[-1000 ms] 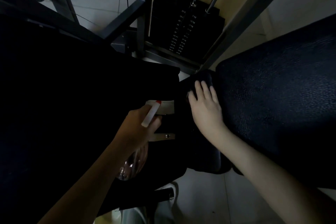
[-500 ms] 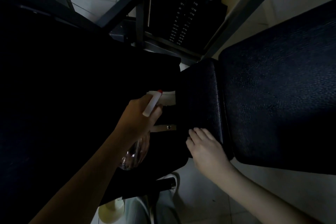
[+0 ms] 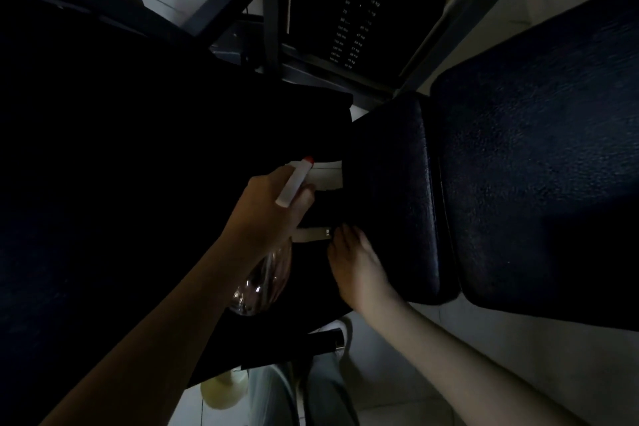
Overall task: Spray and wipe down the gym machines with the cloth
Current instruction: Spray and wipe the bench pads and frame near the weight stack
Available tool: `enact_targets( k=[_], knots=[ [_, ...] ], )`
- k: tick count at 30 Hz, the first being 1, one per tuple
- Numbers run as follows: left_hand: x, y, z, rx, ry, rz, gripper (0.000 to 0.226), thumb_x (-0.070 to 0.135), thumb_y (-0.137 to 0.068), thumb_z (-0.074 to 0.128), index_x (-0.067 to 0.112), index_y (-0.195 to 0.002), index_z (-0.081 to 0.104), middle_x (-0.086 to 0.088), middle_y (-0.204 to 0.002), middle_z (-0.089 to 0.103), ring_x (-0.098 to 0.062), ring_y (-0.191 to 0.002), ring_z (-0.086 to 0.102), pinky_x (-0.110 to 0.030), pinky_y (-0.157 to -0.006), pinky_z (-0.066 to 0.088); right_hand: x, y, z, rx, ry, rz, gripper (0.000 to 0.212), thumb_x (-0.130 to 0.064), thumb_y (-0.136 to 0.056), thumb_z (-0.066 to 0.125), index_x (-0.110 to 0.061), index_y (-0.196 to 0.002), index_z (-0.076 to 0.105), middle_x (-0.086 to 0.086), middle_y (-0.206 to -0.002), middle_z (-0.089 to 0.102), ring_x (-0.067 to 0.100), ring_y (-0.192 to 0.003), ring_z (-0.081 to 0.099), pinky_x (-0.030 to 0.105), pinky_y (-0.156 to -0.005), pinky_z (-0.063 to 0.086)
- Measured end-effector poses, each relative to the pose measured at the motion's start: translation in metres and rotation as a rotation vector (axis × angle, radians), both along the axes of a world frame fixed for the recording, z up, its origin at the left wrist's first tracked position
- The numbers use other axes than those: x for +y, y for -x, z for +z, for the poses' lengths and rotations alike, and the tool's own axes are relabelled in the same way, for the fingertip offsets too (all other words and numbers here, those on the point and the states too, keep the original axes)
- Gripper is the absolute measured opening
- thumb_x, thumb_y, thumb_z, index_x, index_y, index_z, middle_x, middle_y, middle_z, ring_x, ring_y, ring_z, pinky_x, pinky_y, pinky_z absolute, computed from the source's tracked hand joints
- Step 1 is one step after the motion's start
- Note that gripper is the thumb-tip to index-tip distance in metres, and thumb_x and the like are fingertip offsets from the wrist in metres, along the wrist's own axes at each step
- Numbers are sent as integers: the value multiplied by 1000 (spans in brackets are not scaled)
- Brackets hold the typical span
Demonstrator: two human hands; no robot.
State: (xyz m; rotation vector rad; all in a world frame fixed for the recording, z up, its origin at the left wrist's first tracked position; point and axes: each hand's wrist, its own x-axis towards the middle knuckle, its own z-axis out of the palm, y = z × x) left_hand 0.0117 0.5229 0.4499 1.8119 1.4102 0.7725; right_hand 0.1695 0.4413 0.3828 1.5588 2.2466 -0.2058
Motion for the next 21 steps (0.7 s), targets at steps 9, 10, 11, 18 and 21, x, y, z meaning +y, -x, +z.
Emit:
enact_targets(
  k=[9, 10, 11, 18, 21],
  knots=[
    [3, 1, -4, -98, 115, 55, 45, 30, -85, 48, 2, -117, 63, -13, -99, 66, -26, -93, 64, -36, -76, 51, 13, -28, 38, 164, -240, -50, 43, 5, -48, 66, 3, -90, 71, 21, -98, 68, 34, -96, 65, 45, -89, 52],
    [2, 1, -3, -103, 121, 47, 42, 30, -86, 48, 2, -113, 64, -11, -94, 65, -24, -87, 63, -36, -71, 51, 24, -30, 40, 151, -260, -66, 47, 5, -50, 68, 3, -97, 68, 22, -104, 66, 36, -100, 64, 46, -93, 50],
    [2, 0, -3, -111, 125, 42, 37, 29, -86, 49, 1, -105, 65, -8, -86, 63, -21, -79, 62, -34, -66, 49, 39, -30, 41, 132, -286, -89, 47, 6, -52, 67, 3, -100, 67, 23, -106, 65, 37, -103, 63, 46, -94, 48],
    [3, -3, 0, -131, 213, 121, 12, 31, -83, 51, 22, -74, 50, 6, -63, 45, -29, -62, 53, -31, -57, 38, 161, -8, 12, 73, -348, -128, 21, 2, -68, 64, -6, -87, 69, 12, -93, 67, 27, -97, 63, 35, -92, 50],
    [5, -4, 0, -134, 208, 112, 17, 22, -89, 56, 21, -74, 49, 6, -64, 45, -30, -63, 51, -35, -59, 38, 163, 4, -8, 37, -159, -86, 33, -22, -81, 61, -17, -113, 65, 4, -123, 61, 17, -118, 54, 28, -103, 38]
  ],
)
